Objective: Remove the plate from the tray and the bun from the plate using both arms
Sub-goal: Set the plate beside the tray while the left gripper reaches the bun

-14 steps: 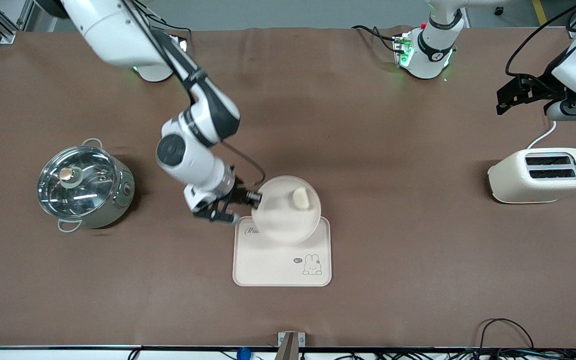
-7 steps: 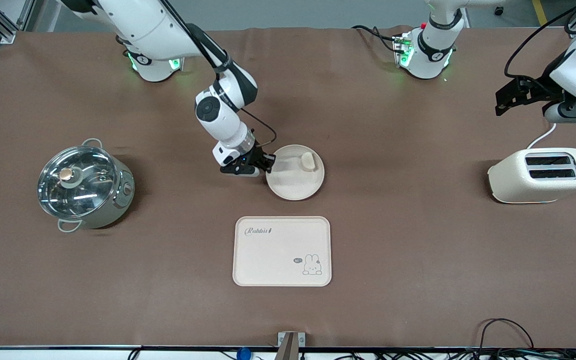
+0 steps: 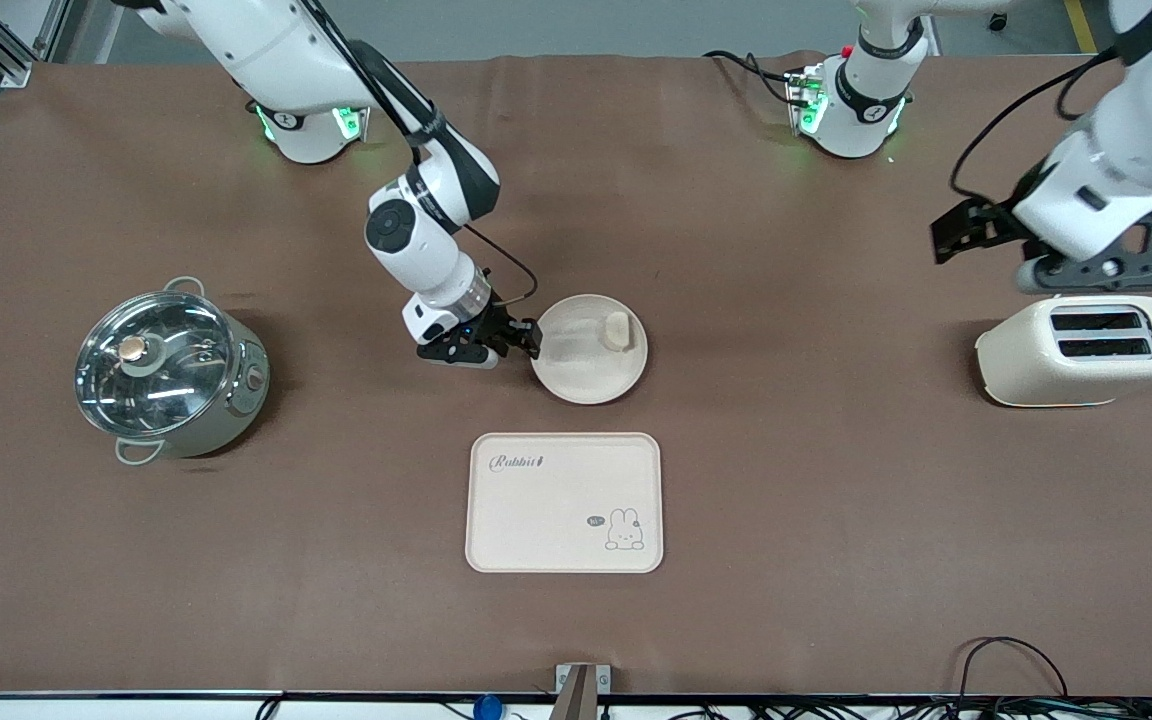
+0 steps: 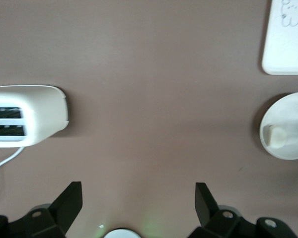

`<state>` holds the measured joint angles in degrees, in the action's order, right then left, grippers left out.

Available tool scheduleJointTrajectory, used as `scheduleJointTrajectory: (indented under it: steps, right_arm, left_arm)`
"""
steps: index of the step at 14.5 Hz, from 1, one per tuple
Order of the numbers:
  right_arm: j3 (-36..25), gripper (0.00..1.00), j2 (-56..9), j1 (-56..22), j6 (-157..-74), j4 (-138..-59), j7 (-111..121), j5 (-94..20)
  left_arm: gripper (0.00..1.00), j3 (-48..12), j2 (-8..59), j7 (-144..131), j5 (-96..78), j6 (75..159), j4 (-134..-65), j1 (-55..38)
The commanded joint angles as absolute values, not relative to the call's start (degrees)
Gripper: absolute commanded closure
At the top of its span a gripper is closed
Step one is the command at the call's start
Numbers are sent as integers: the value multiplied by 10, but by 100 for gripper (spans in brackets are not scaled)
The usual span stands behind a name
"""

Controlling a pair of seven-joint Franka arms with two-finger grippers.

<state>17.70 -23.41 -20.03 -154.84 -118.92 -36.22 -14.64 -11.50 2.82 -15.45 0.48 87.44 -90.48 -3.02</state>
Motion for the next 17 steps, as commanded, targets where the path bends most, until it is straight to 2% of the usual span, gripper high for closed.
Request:
scheduleJointTrajectory:
  steps: [1, 5, 8, 12, 14, 17]
  right_arm:
    - [181, 0, -161, -139, -1380, -1137, -348, -155]
    - [178, 0, -106, -1, -1175, -1066, -209, -144]
    - [181, 0, -97, 66, -1028, -975, -170, -53]
    - [178, 0, -51, 99, -927, -918, -117, -34]
    - [179, 0, 6, 108, -876, -918, -121, -20]
    - [179, 0, 51, 117, -836, -923, -125, -21]
  left_arm:
    - [0, -160, 64, -232, 3, 903, -899, -32]
    - [0, -236, 131, -390, 33, 972, -898, -53]
    - [0, -238, 191, -507, 96, 1025, -895, -129]
    - [0, -238, 262, -567, 129, 1105, -893, -199]
    - [0, -236, 297, -584, 155, 1165, -895, -224]
    - [0, -238, 347, -635, 202, 1212, -898, -251]
